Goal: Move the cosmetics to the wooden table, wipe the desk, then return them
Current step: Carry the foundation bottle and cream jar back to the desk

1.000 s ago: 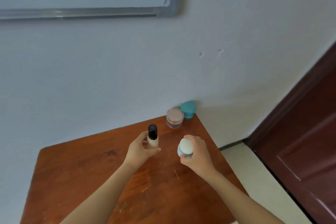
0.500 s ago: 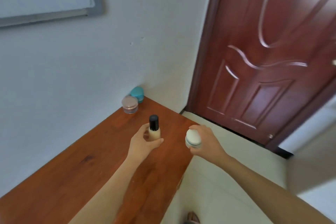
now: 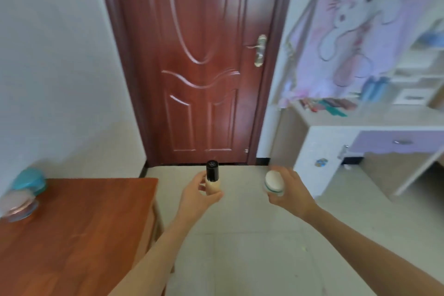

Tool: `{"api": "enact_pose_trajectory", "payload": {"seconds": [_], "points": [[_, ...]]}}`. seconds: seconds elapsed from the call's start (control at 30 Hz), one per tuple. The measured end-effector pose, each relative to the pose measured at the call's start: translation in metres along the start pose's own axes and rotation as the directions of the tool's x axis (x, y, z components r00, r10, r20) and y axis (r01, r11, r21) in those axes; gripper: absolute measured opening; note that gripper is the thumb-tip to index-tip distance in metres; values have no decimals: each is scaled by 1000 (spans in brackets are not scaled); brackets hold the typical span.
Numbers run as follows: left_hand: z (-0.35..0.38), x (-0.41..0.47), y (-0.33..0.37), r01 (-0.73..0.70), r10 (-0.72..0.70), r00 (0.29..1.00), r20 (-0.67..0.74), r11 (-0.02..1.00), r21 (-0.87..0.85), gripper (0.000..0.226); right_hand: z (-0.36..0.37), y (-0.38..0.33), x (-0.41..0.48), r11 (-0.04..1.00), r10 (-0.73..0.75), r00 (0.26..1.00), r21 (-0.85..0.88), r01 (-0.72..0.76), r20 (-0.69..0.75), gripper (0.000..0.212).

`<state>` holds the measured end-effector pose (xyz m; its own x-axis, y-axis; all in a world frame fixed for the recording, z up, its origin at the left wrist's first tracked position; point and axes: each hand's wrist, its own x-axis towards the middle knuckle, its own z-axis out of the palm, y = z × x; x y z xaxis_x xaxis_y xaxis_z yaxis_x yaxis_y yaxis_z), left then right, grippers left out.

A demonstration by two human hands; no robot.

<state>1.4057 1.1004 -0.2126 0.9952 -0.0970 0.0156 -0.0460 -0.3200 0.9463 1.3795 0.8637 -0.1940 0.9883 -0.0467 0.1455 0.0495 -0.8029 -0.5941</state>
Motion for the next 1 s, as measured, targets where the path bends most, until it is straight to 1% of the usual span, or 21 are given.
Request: {"api": "enact_pose_trajectory", "payload": {"seconds": [0.17, 0.3, 0.4, 0.5, 0.63, 0.73, 0.87, 1.0], "points": [[116, 13, 42, -59, 63, 992, 113, 997, -39, 47, -80, 92, -35, 992, 123, 988, 17, -122, -93, 63], [223, 11, 74, -75, 90, 969, 230, 995, -73, 50, -147, 168, -65, 982, 189, 970, 13, -190, -151, 63], [295, 11, 91, -68, 96, 949, 299, 993, -100, 46, -189, 218, -82, 970, 241, 953, 1, -245, -186, 63], [349, 13, 105, -54, 90, 932, 352, 992, -110, 59, -220, 258, -96, 952, 299, 931, 6, -305, -211, 63], [398, 30, 118, -44, 81, 913, 400, 994, -102, 62, -244, 299, -97, 939, 336, 914, 7, -344, -227, 64], [424, 54, 128, -48, 87, 908, 409, 993, -106, 54, -252, 324, -84, 929, 361, 901, 11, -369, -241, 64], [450, 103, 138, -61, 109, 905, 412, 990, -129, 49, -261, 355, -44, 928, 364, 901, 16, -371, -234, 64], [471, 168, 141, -34, 88, 916, 392, 989, -143, 56, -276, 386, 10, 927, 364, 895, 2, -376, -259, 63]]}}
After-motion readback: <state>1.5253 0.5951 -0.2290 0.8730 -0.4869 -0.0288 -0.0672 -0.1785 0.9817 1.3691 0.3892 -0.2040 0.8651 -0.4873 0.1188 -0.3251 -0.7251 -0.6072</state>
